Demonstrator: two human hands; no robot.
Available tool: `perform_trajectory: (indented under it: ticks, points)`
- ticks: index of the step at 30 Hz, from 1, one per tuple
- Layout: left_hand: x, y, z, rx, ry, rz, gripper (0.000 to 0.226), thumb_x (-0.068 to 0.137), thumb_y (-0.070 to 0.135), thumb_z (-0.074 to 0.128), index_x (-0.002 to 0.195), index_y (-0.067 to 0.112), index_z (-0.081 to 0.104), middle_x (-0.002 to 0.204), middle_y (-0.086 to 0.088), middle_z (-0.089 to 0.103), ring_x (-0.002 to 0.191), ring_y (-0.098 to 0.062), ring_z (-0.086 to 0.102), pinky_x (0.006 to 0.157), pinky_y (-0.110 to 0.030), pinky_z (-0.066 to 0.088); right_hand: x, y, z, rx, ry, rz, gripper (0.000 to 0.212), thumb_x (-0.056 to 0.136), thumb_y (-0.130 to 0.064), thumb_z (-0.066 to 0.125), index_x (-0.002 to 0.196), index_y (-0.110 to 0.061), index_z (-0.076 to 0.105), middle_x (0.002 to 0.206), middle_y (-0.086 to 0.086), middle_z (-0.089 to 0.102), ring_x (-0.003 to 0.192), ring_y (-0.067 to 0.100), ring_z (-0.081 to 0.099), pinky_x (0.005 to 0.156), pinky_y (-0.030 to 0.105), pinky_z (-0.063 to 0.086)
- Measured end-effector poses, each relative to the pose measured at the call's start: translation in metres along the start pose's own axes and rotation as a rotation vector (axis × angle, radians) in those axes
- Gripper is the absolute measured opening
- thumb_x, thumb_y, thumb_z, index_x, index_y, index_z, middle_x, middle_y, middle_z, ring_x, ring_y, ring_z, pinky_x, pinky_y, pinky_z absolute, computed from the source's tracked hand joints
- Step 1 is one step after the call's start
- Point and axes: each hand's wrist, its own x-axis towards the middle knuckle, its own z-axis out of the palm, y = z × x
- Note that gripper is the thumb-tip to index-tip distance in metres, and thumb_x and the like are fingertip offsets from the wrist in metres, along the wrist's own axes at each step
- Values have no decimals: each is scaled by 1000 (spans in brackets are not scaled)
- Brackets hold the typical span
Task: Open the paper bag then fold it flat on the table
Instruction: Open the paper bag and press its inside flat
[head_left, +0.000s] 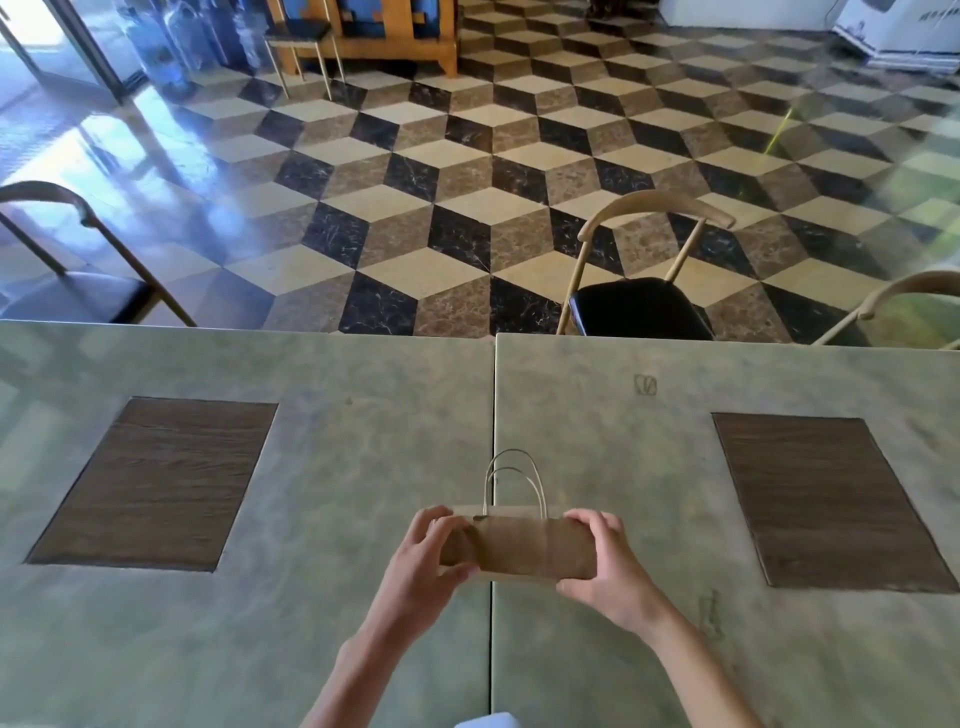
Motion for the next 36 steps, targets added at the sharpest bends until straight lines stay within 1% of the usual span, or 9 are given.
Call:
perform_trajectory:
  ticks: [5, 11, 14, 17, 19, 21, 25, 32, 36]
  points:
    - [-24, 2, 9, 61, -23, 11, 69, 76, 41, 70, 137, 42, 37, 136, 24, 29, 113, 3, 46, 88, -23, 48, -15, 17, 8, -99, 58, -44, 68, 69, -2, 81, 119, -28, 43, 127, 2, 34, 115, 3, 45, 91, -3, 28]
    - [-28, 15, 16, 125, 56, -73, 78, 76, 41, 72, 141, 37, 30, 138, 16, 23, 103, -10, 51, 78, -33, 54, -19, 13, 23, -394, 356, -193, 70, 49, -8, 90, 101, -22, 46, 124, 3, 48, 109, 27, 51, 85, 42, 51]
    - [-28, 22, 17, 58, 154, -45, 59, 76, 26, 75, 121, 38, 39, 130, 7, 26, 96, -16, 56, 75, -27, 53, -18, 7, 24, -385, 406, -230, 54, 54, -4, 89, 91, -14, 51, 122, 3, 46, 98, 25, 60, 70, 34, 54]
    - [-28, 25, 11, 4, 257, 6, 43, 80, 15, 74, 104, 40, 49, 119, 7, 34, 98, 2, 56, 77, -6, 42, -19, 4, 25, -392, 421, -233, 45, 58, -1, 89, 86, -10, 54, 118, 5, 49, 77, 21, 67, 55, 28, 51]
    - [-27, 28, 7, -21, 277, 30, 25, 86, 21, 70, 98, 38, 56, 111, 8, 45, 95, 4, 58, 81, -10, 44, -21, 3, 26, -393, 424, -231, 45, 59, 1, 89, 90, -7, 58, 116, 5, 53, 72, 16, 68, 53, 26, 50]
    - [-25, 32, 3, -54, 257, -29, 4, 91, 37, 61, 87, 39, 58, 100, 10, 53, 91, 3, 58, 78, -14, 42, -23, 2, 26, -398, 431, -229, 43, 59, 3, 89, 90, -7, 60, 112, 4, 57, 70, 12, 67, 54, 22, 47]
    - [-17, 34, 0, 99, 288, -139, 47, 78, 73, 44, 72, 29, 60, 86, 8, 52, 85, -10, 52, 73, -21, 41, -21, 1, 27, -393, 446, -237, 41, 59, 1, 88, 79, -12, 54, 100, 0, 60, 71, 18, 66, 57, 26, 48]
    - [-5, 46, -10, 322, 200, -169, 32, 78, 59, 63, 79, 27, 68, 92, 5, 40, 92, -13, 43, 65, -25, 45, -23, 0, 22, -434, 378, -290, 38, 63, -7, 82, 96, -13, 65, 102, -4, 63, 93, 20, 64, 77, 33, 54]
    - [-3, 52, -17, 241, 84, -257, 18, 83, 41, 63, 87, 24, 66, 98, 1, 33, 88, -16, 46, 70, -32, 53, -25, -8, 19, -268, 440, -339, 20, 73, -21, 70, 92, -15, 69, 99, -9, 62, 95, 10, 57, 91, 13, 41]
